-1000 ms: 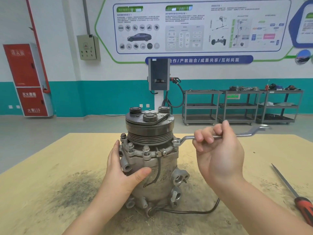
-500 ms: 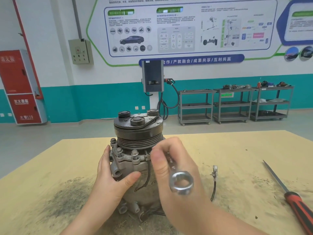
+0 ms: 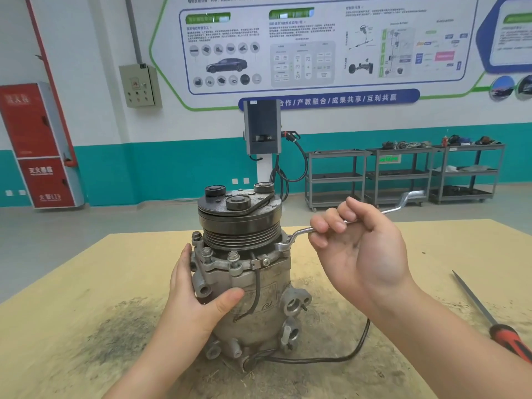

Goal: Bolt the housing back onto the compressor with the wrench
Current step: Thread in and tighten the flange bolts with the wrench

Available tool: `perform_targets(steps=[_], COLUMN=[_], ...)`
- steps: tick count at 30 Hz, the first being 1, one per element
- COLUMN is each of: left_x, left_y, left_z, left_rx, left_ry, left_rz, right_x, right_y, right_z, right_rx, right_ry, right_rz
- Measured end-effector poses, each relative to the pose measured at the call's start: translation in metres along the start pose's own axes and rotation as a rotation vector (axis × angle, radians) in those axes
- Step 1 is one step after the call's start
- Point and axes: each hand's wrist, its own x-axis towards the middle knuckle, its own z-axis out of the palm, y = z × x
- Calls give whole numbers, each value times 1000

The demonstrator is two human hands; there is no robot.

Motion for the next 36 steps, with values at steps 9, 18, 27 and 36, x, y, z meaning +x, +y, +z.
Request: perform_targets(steps=[9, 18, 27, 36], left_x=[0, 0, 2, 3], left_y=[0, 2, -2, -1], left_z=[0, 0, -1, 0], left_rx=[13, 33, 35, 9], left_ry=[5, 11, 19, 11], left_rz=[-5, -1, -6, 13], right_x=[7, 18, -25, -34], right_y=[-7, -6, 28, 15], right_z=[-4, -16, -7, 12], right_rx=[-64, -27, -580, -684], right_ry=[-88, -27, -83, -156], right_rz=[5, 123, -575, -511])
